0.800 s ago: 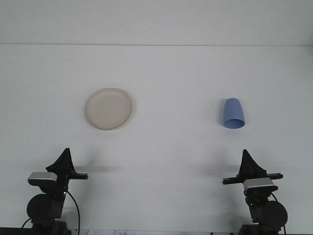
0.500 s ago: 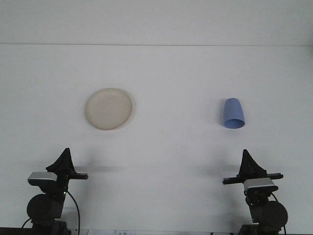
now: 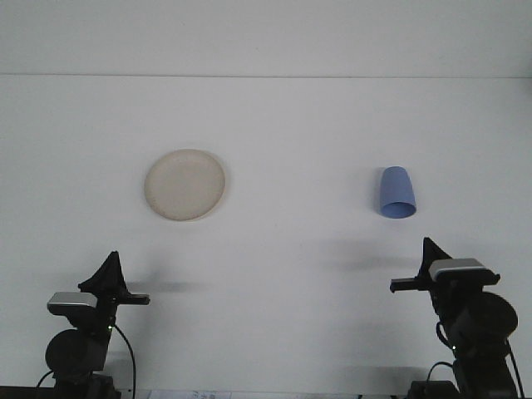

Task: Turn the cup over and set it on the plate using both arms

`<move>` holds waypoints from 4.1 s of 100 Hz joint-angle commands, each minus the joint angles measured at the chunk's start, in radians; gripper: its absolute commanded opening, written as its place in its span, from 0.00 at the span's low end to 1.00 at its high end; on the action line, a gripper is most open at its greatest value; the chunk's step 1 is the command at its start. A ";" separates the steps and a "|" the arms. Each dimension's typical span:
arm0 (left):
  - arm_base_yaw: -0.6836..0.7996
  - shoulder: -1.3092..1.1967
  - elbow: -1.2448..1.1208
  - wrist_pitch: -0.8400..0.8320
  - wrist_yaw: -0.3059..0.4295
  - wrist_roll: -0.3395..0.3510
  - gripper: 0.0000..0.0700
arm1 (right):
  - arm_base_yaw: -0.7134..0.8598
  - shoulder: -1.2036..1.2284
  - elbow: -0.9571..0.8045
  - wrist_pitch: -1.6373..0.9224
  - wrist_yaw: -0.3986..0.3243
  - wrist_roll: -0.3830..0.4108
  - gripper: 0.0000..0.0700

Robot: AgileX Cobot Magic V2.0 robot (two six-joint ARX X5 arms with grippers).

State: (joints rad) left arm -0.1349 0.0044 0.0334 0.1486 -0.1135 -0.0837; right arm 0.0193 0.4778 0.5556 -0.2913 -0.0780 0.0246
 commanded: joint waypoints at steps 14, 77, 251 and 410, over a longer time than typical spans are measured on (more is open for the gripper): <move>0.000 -0.001 -0.019 0.010 0.002 0.014 0.02 | 0.000 0.121 0.036 0.081 0.003 0.063 0.03; 0.000 -0.001 -0.019 0.010 0.002 0.014 0.02 | 0.106 0.445 -0.196 0.528 0.052 0.084 0.54; 0.000 -0.001 -0.019 0.010 0.002 0.014 0.02 | 0.483 0.793 0.804 -0.553 -0.029 -0.104 0.00; 0.000 -0.001 -0.019 0.010 0.002 0.014 0.02 | 0.871 1.320 1.172 -1.078 -0.079 -0.134 0.43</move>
State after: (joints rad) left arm -0.1349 0.0044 0.0334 0.1486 -0.1135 -0.0837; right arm 0.8787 1.7798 1.6745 -1.3418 -0.1429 -0.0826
